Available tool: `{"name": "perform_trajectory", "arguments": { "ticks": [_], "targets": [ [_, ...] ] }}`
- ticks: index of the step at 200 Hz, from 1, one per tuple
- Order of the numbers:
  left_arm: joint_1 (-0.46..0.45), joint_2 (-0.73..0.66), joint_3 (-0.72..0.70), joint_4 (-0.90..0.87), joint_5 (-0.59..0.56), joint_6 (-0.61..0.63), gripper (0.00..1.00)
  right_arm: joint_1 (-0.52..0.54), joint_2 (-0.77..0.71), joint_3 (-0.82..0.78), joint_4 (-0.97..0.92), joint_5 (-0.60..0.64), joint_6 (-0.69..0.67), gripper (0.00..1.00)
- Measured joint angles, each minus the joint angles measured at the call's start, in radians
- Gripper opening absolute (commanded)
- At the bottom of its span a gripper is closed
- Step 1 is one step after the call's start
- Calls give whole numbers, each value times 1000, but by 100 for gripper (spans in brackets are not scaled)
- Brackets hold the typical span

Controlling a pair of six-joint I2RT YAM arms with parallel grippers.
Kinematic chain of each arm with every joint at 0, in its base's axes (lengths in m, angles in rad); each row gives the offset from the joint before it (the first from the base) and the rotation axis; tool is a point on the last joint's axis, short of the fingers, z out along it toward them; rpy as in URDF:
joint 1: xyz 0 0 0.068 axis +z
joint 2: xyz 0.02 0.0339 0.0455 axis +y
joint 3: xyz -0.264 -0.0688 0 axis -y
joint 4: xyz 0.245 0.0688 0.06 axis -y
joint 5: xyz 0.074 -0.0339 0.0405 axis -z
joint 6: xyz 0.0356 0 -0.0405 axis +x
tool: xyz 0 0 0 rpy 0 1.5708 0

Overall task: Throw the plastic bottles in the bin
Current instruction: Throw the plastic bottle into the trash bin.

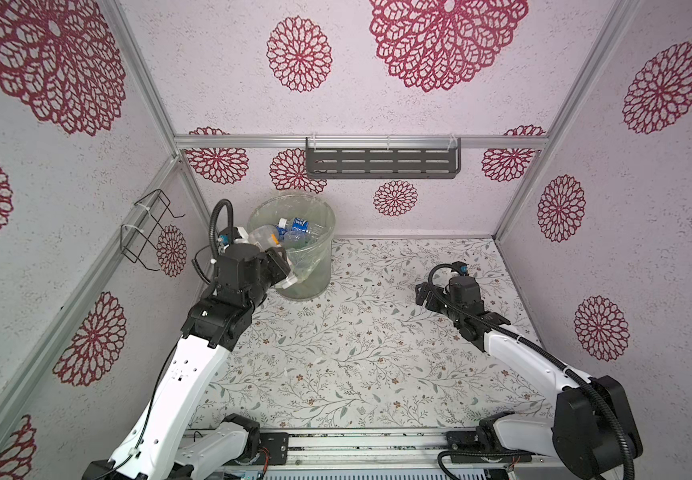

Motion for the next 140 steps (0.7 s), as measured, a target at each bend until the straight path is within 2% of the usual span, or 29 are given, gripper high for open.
{"name": "perform_trajectory", "arguments": {
  "ticks": [7,22,34,36,37,62,81,114,140],
  "targets": [
    [25,51,56,6,24,-3,51,0,0,0,1,-1,5,99],
    [71,169,183,20,69,-2,71,0,0,0,2,-1,8,99],
    [106,269,291,38,113,-11,89,-1,0,0,2,-2,14,99],
    [112,289,309,42,122,-6,98,-1,0,0,2,-1,14,99],
    [116,301,321,42,128,-1,100,-1,0,0,1,-1,14,99],
    [156,460,480,50,229,-13,97,-3,-13,0,-4,0,14,99],
    [167,489,507,40,276,-10,97,-3,-43,0,-12,4,14,99],
    [175,425,512,-20,315,19,97,-3,-84,0,-12,19,13,99],
    [216,294,438,-34,317,48,97,-3,-85,0,-22,27,11,99]
  ]
}}
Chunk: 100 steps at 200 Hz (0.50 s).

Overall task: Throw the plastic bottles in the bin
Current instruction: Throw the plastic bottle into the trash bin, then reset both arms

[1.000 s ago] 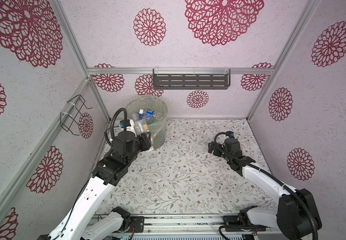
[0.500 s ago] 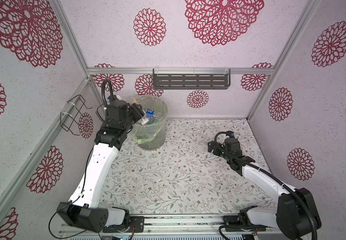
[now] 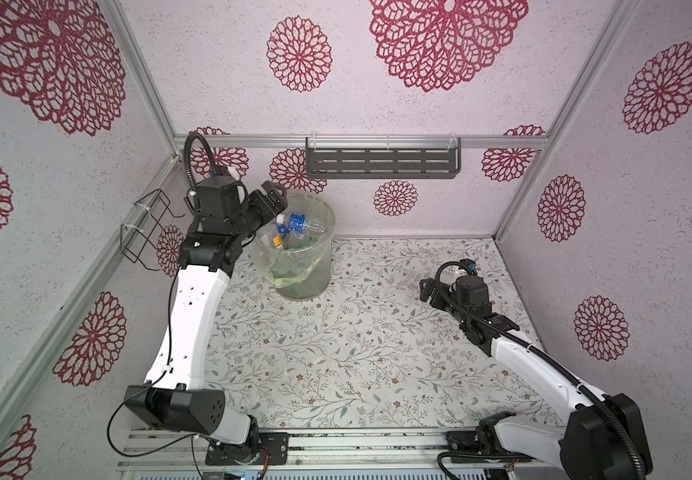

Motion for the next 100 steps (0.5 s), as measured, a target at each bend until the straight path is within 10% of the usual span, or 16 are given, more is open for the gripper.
{"name": "perform_trajectory", "arguments": {
  "ticks": [100],
  "targets": [
    [68,-214,-444,28,-139,103,97,-10,11,3,-31,11,-29,99]
  ]
}}
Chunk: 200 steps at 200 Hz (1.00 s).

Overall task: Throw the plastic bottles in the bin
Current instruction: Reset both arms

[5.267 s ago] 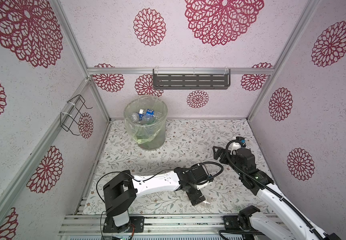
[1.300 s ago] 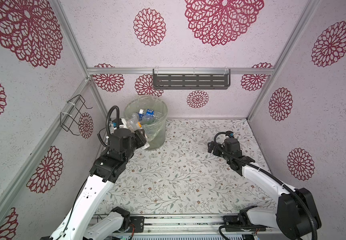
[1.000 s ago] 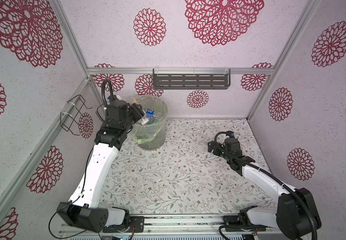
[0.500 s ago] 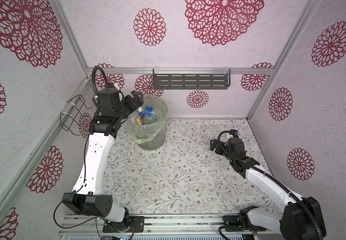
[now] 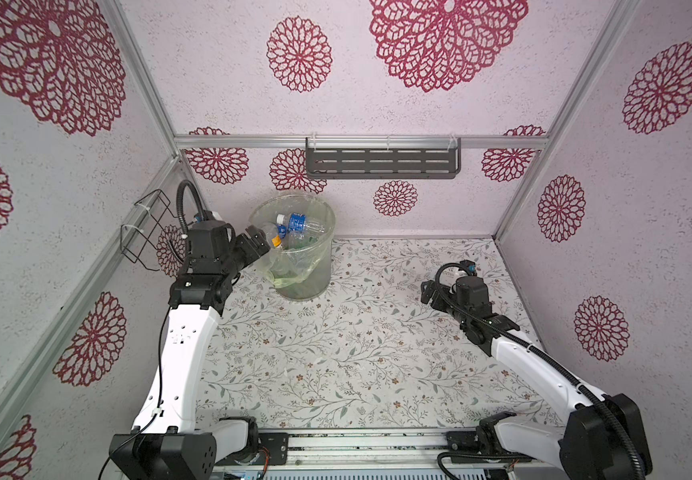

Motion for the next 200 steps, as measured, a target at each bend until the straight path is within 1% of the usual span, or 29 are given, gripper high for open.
{"name": "perform_trajectory", "arguments": {
  "ticks": [25,60,87,110,135,170,200],
  "targets": [
    [2,-40,-124,46,-27,4,97,-5,28,18,-40,18,-8,99],
    [2,-45,-249,119,-65,29,97,-12,32,21,-63,55,-31,99],
    [2,-39,-329,182,-72,53,97,-16,26,21,-69,113,-77,99],
    [2,-29,-392,254,-112,66,97,-18,1,7,-57,175,-126,99],
    [2,-5,-443,307,-172,76,97,-20,-72,-72,17,230,-180,99],
    [2,57,-477,364,-261,111,97,-20,-200,-256,179,294,-257,99],
    [3,44,-615,508,-322,195,97,-20,-235,-336,272,365,-298,99]
  ]
}}
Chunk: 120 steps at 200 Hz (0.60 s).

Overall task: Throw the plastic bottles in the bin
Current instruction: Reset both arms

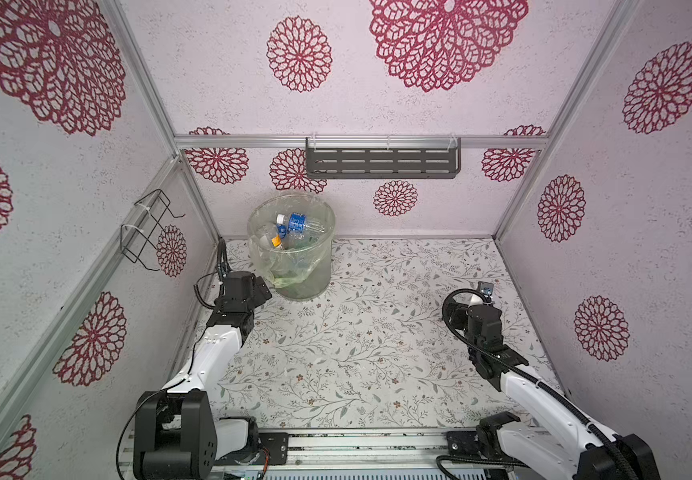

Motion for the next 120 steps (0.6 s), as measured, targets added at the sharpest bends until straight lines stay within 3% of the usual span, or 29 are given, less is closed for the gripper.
{"name": "perform_trajectory", "arguments": {
  "ticks": [66,120],
  "targets": [
    [8,-15,-279,444,-87,185,97,-1,35,-57,161,109,-86,99],
    [76,78,-359,731,-69,244,97,-2,86,-118,272,179,-135,99]
  ]
}}
